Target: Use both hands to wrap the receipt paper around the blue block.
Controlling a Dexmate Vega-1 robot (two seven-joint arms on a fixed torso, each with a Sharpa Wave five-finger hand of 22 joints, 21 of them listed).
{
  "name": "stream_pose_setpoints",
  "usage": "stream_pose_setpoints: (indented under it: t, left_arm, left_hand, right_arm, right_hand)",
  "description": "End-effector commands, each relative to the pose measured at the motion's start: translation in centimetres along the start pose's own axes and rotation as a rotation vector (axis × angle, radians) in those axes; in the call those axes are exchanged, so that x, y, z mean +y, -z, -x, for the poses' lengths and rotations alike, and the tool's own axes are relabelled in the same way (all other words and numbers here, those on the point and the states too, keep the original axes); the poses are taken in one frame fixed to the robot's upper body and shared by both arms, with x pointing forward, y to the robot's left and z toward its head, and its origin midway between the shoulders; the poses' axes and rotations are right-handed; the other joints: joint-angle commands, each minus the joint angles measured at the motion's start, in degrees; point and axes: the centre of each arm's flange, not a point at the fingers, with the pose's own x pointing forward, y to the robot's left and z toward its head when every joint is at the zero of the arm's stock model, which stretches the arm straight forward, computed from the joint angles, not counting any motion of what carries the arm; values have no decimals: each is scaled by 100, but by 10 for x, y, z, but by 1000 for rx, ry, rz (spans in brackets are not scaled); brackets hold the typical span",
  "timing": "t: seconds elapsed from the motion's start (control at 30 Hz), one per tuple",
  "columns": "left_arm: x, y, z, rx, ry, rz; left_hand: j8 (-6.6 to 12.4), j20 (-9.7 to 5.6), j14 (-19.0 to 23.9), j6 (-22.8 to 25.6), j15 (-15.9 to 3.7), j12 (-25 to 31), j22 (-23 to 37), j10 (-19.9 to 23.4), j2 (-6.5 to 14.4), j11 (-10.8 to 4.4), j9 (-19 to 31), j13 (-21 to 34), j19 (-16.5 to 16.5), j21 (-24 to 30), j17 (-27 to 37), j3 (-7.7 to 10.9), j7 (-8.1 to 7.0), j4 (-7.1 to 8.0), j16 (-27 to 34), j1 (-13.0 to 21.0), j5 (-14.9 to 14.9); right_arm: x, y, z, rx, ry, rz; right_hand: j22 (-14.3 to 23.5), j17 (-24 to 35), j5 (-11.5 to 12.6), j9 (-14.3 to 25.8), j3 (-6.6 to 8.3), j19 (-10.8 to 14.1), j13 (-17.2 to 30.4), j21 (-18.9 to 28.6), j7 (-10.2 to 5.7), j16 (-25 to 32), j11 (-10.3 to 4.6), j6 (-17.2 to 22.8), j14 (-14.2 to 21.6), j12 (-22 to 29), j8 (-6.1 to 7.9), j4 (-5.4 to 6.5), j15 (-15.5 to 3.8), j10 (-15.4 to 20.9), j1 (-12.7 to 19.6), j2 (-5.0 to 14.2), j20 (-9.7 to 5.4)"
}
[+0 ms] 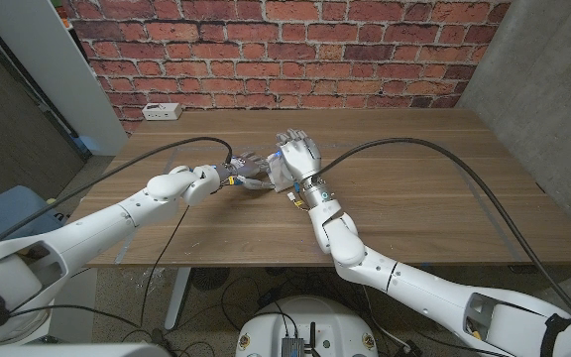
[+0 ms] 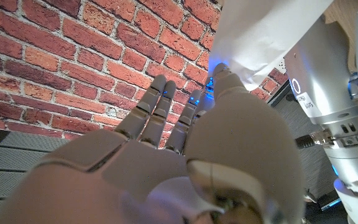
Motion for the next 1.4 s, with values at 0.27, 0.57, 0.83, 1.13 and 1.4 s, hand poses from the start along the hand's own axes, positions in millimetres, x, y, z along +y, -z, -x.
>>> stream_pose_setpoints:
  t: [0.27,0.57,0.83,1.13,1.4]
  left_arm:
    - [-2,-4,5,-5,19,11]
    - [-2,-5,7,-2,21,14]
    - [-3,-5,8,2,25,15]
    - [-2,-4,10,6,20,31]
    - [-3,-3,12,10,18,45]
  left_hand:
    - [-17,12,-34,-25,-30,6,13,2,-40,-53,25,20,-430,-4,8,-45,-52,1,-13,-5,0]
    - [-21,21,-38,-47,-28,5,14,-2,-37,-50,25,21,-432,-2,8,-52,-56,-1,-14,-8,5]
    - [-21,27,-44,-63,-31,2,14,-13,-33,-50,25,21,-443,-5,8,-58,-37,-3,-16,-10,10]
    - [-13,33,-44,-58,-42,1,15,-19,-23,-24,25,21,-422,6,7,-63,-36,-5,-15,-11,16]
    - [-8,28,-37,-51,-39,4,15,-16,-8,-26,25,21,-404,14,7,-63,-30,-3,-12,-12,20]
  right_arm:
    - [26,-9,-40,1,-114,26]
    - [35,-9,-52,14,-131,65]
    - [41,-8,-62,22,-158,122]
    - [49,-11,-69,14,-202,116]
    - [57,-19,-75,-3,-250,79]
  right_hand:
    - [14,15,-43,8,14,34,24,42,-215,-5,-22,194,76,-17,1,44,-1020,101,-17,19,-49]
    - [13,22,-53,3,14,10,33,37,-221,-11,-22,200,69,-37,-9,31,-1027,96,-7,3,-50]
    - [11,29,-63,-2,14,-9,43,35,-252,-20,-22,204,63,-60,-22,31,-1018,91,-12,-1,-24]
    - [8,26,-69,-8,24,10,55,47,-263,-31,-24,206,84,-76,-39,41,-1010,110,-27,5,7]
    - [5,13,-73,-13,39,36,65,61,-275,-45,-12,211,117,-92,-53,48,-1007,119,-39,5,58]
